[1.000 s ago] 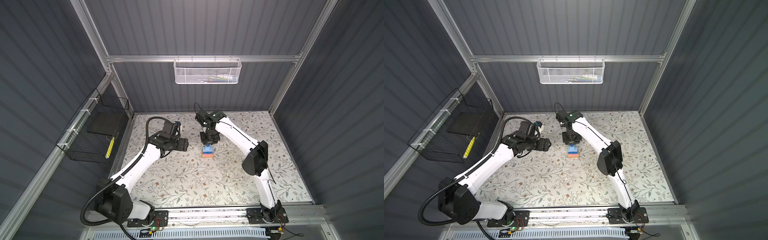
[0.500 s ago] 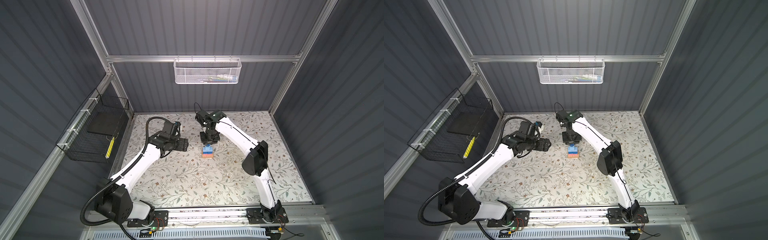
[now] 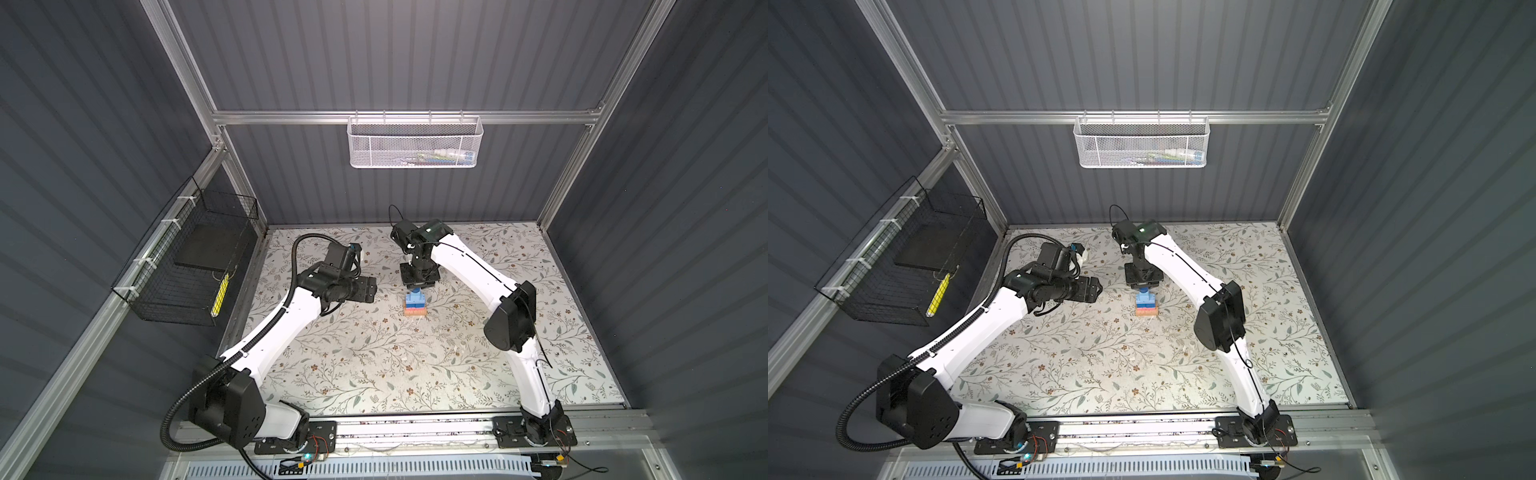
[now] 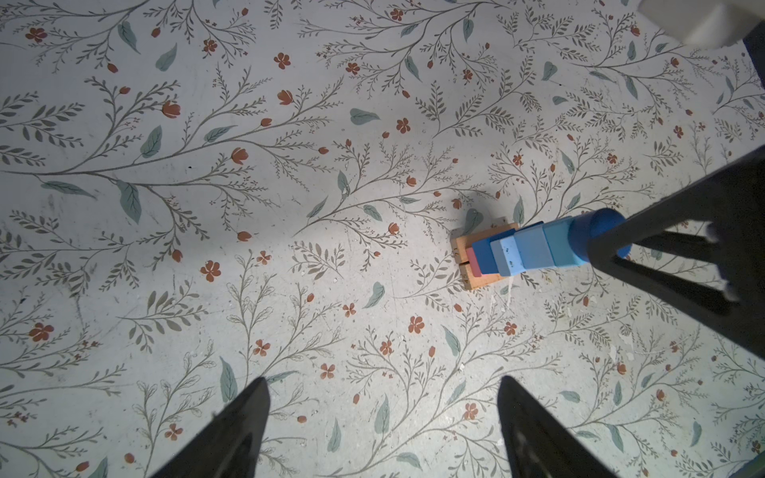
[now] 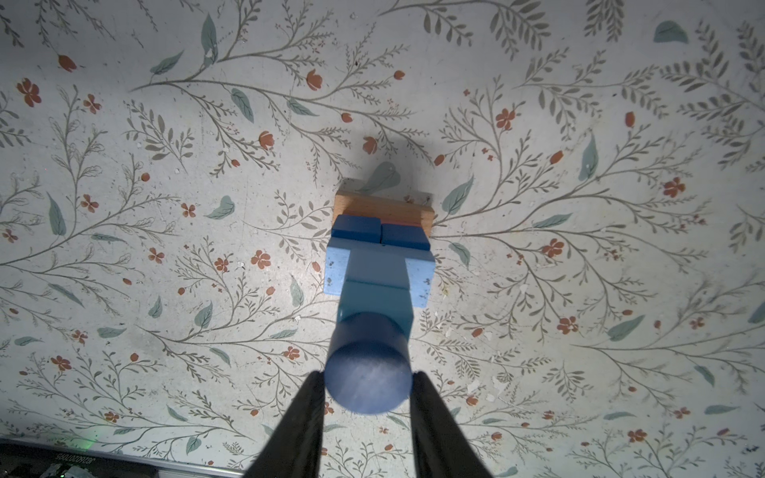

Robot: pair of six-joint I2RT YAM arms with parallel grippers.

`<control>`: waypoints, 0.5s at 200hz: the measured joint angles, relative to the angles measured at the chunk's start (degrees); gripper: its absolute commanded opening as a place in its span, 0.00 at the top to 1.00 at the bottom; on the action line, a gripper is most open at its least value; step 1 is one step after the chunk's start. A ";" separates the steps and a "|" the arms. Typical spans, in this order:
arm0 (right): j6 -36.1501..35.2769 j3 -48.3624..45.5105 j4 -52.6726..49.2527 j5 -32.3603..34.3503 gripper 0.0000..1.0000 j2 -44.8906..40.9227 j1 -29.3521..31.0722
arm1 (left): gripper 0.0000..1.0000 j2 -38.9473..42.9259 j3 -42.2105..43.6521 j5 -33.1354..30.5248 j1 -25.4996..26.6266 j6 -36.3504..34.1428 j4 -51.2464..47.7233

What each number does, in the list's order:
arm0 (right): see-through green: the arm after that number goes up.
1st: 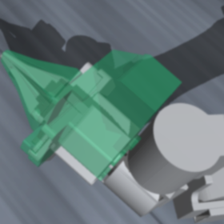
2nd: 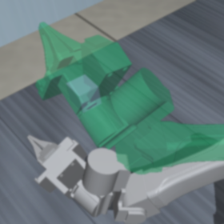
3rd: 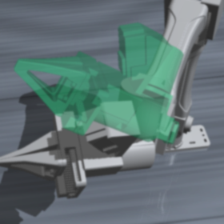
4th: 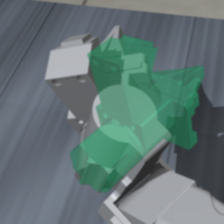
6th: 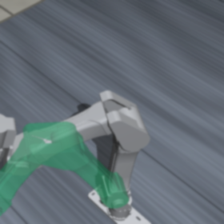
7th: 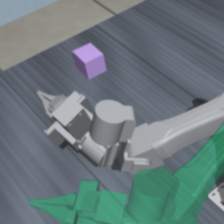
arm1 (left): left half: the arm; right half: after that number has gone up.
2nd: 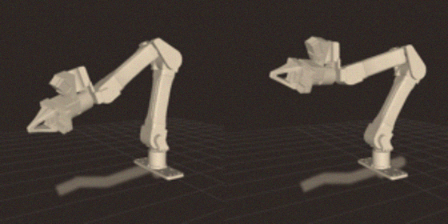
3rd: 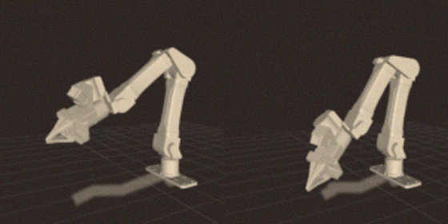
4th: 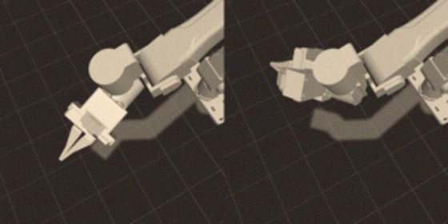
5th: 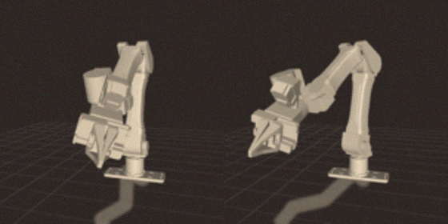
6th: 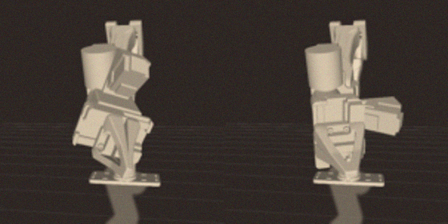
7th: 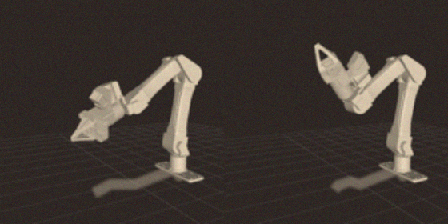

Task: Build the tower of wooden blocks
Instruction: 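Lower the cylinder onto the top of the stack with the right gripper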

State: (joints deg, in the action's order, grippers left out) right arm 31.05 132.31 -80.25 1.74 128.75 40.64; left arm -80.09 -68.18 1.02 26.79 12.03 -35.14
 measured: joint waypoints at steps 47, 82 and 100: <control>0.02 0.00 0.09 0.00 0.60 0.00 -0.04 | 0.14 0.00 0.00 -0.02 0.00 0.00 0.00; 0.04 0.00 0.11 -0.02 0.57 0.00 -0.04 | 0.13 0.00 0.00 0.00 0.00 0.00 -0.02; 0.09 0.00 0.11 -0.02 0.55 0.00 -0.04 | 0.13 0.00 0.00 -0.02 0.00 0.00 0.00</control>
State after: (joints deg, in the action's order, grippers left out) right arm 31.14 132.31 -80.14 1.72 128.75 40.60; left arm -80.09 -68.18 0.99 26.79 12.03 -35.14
